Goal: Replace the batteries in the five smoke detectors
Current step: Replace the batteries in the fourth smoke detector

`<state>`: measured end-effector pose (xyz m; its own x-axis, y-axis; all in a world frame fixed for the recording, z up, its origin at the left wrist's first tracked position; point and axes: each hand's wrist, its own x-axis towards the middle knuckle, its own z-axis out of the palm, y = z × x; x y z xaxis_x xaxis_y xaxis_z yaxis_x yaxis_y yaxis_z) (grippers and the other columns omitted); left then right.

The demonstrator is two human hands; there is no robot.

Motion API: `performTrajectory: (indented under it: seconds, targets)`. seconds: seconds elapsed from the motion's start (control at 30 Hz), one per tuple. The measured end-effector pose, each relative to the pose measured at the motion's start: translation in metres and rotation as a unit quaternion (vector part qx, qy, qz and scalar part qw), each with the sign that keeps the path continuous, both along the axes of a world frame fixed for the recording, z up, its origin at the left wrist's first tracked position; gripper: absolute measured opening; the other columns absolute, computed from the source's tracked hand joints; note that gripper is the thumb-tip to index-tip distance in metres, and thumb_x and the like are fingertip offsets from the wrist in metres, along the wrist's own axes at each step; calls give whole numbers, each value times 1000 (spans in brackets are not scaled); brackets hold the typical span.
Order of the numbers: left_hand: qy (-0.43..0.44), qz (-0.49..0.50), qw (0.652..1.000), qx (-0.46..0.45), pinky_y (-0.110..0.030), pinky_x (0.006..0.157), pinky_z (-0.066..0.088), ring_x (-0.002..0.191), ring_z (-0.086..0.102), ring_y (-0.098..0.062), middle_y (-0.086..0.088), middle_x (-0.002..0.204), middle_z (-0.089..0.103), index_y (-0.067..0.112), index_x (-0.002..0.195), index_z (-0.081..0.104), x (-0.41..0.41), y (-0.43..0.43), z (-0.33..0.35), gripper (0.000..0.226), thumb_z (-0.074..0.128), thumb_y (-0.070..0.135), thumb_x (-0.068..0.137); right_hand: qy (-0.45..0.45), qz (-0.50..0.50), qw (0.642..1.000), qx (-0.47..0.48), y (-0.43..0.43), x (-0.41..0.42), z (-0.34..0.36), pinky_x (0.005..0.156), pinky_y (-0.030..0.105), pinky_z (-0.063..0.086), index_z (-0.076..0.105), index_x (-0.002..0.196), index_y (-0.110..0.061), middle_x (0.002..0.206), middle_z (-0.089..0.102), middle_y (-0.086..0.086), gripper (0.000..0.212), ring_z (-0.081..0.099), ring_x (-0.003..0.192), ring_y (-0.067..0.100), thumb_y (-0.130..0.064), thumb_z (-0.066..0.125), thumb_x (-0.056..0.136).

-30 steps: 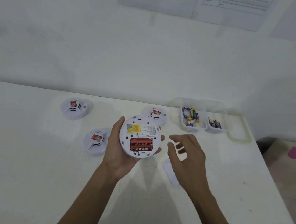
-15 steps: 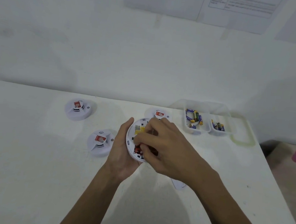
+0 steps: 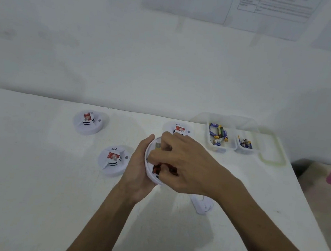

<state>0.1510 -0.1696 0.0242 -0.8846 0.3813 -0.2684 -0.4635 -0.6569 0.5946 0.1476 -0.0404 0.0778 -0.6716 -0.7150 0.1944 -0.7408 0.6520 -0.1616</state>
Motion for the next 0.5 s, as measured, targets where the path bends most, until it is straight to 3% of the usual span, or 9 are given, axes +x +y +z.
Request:
performTrajectory:
  seconds: [0.17,0.27,0.33,0.4,0.5]
  targets:
    - [-10,-4,1000,-26,-27,63,59,71,72,-15,-2,77,74,23,82,78,-2,3,-1,55,29,44,95,-22,8,1000,-17,3,-1,1,56,28,26,50,79,-26,76,40,0,7,35,64,18,-20,50,76]
    - [-17,8,999,-48,-25,58,58,66,71,-13,-2,72,73,15,97,63,-4,3,-8,48,22,38,100,-37,25,998,-50,5,-1,1,55,29,30,25,80,-38,78,39,-2,34,36,65,18,-20,53,75]
    - [-17,2,999,-49,-27,61,58,70,71,-14,-4,76,74,20,91,71,-5,2,-10,52,24,41,99,-34,25,997,-60,6,-1,1,55,31,32,18,82,-40,78,35,-6,45,36,67,18,-18,57,76]
    - [-15,-8,999,-38,-29,66,59,76,72,-16,-4,84,74,23,84,77,-7,1,-10,57,26,43,98,-31,12,996,-78,7,-1,1,57,29,32,18,83,-38,77,32,-8,48,34,68,16,-15,60,77]
    - [-25,21,999,-30,-29,64,59,77,72,-17,-8,88,73,18,96,68,-10,-1,-10,47,28,41,99,-72,-27,987,-138,9,3,3,59,31,37,35,83,-25,77,40,-8,29,37,71,15,-10,58,77]
